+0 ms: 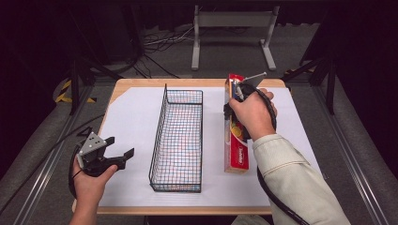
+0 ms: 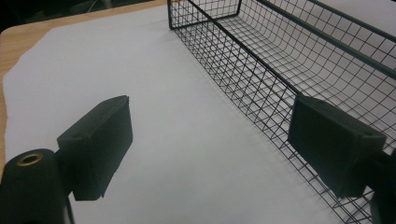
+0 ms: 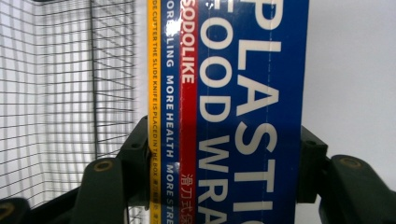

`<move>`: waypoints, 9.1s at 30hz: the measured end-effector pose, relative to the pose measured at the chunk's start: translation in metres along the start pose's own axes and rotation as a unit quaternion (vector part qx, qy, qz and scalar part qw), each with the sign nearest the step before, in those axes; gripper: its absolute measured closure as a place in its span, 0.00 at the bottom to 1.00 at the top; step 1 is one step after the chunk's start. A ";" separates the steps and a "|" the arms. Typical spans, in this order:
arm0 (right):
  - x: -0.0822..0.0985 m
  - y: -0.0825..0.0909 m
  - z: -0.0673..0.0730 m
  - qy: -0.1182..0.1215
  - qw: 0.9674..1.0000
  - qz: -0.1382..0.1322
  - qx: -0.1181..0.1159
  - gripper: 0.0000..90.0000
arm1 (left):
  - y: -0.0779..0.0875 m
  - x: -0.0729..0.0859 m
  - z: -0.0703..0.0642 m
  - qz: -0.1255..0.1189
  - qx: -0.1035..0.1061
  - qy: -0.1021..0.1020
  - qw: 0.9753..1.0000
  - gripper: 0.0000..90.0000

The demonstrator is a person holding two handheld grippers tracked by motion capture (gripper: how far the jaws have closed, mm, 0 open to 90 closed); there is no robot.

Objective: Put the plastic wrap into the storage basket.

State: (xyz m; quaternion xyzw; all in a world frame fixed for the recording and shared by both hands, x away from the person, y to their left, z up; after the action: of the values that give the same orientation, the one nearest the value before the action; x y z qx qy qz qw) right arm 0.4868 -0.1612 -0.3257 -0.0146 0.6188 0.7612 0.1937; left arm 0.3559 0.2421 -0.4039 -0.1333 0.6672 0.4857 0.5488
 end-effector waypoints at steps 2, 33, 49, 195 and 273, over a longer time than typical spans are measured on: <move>0.001 0.001 0.007 0.004 1.000 0.001 -0.002 0.45 | 0.002 0.001 0.000 0.001 -0.002 0.000 1.000 0.16; 0.023 -0.012 0.088 0.043 0.998 0.014 -0.044 0.45 | -0.001 -0.004 0.005 -0.018 0.011 0.007 1.000 0.16; 0.027 -0.030 0.104 0.034 0.998 0.019 -0.058 0.45 | 0.002 -0.004 0.006 -0.023 0.004 0.013 1.000 0.17; 0.071 -0.024 0.110 0.121 0.990 -0.040 -0.057 0.30 | -0.001 -0.005 0.001 -0.010 -0.012 -0.006 1.000 0.17; 0.016 0.029 -0.106 0.358 0.901 -0.171 -0.178 0.20 | 0.012 0.012 0.011 -0.004 -0.017 0.006 1.000 0.16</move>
State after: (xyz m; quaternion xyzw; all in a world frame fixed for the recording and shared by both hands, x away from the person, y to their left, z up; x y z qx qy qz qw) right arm 0.4395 -0.2614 -0.3271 -0.4254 0.4883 0.7576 0.0805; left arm 0.3499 0.2606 -0.4075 -0.1480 0.6618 0.4936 0.5445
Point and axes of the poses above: each handheld gripper's, and its own axes: y roughly backward along the jaws, x roughly out of its underside, z roughly to its left, the point moved 3 cm from there along -y, roughly forward along the jaws, and after that the axes turned 9 degrees about -y, right-handed, at the moved point
